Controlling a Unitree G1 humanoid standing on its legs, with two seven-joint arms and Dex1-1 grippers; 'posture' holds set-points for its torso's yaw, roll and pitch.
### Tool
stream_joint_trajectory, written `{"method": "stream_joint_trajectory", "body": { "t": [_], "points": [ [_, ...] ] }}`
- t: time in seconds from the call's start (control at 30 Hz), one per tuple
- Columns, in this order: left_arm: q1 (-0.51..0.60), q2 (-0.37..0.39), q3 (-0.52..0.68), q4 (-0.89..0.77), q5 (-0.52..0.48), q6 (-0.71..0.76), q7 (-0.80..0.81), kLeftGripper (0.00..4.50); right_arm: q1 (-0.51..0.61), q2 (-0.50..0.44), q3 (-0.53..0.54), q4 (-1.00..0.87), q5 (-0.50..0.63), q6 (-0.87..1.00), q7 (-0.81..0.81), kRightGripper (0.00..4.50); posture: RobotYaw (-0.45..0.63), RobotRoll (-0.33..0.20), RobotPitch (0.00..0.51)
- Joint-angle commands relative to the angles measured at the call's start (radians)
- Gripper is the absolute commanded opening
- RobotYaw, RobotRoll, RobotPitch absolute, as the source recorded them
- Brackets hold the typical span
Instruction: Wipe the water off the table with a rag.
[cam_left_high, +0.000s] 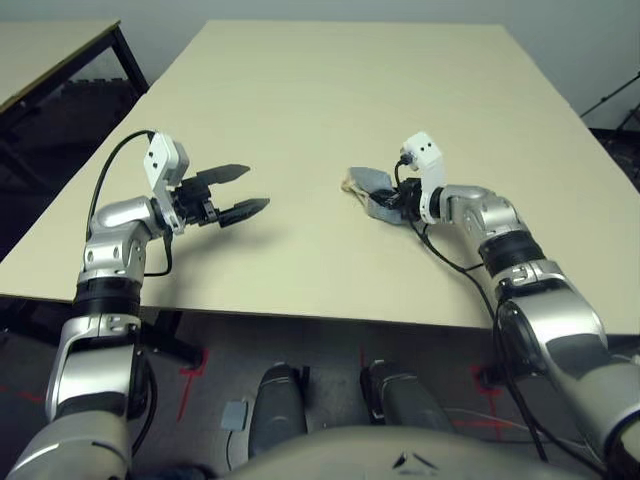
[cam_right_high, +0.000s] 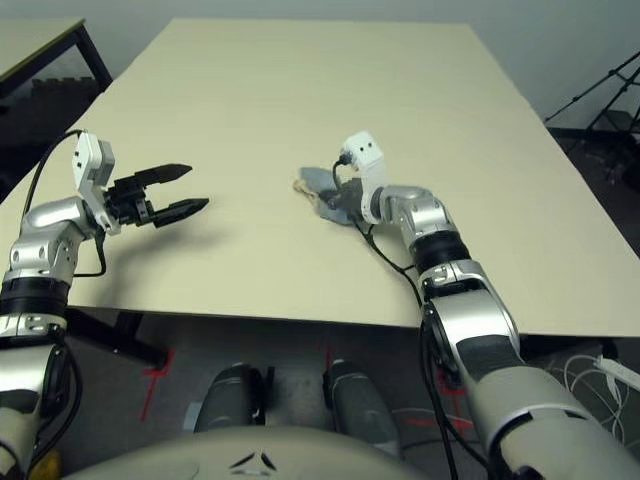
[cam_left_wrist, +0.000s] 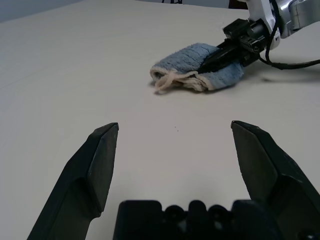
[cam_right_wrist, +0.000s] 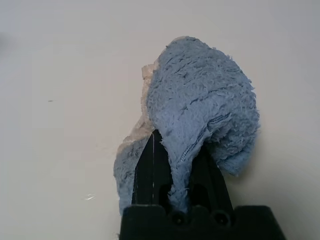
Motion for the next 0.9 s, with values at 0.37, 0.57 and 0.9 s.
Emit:
{"method": "stream_joint_trajectory", "body": {
  "t": [0.37,0.57,0.9],
  "points": [
    [-0.021,0.011,0.016,0.024,0.006,-0.011,0.015,4.50,-0.097,-0.189,-0.169,-0.056,0.112,0.079,0.104,0.02,-0.14,0.000,0.047],
    [0.007,0.014,0.024,-0.001,0.006,-0.009,0.018,4.50,-0.087,-0.441,-0.139,-0.201,0.112,0.279,0.296,0.02,-0.13,0.000,0.052],
    [0.065,0.028,0.053,-0.063,-0.014,0.021,0.041,4.50,0.008,-0.509,-0.068,-0.131,0.057,0.354,0.414,0.02,-0.09,0.000,0.060]
  ]
}}
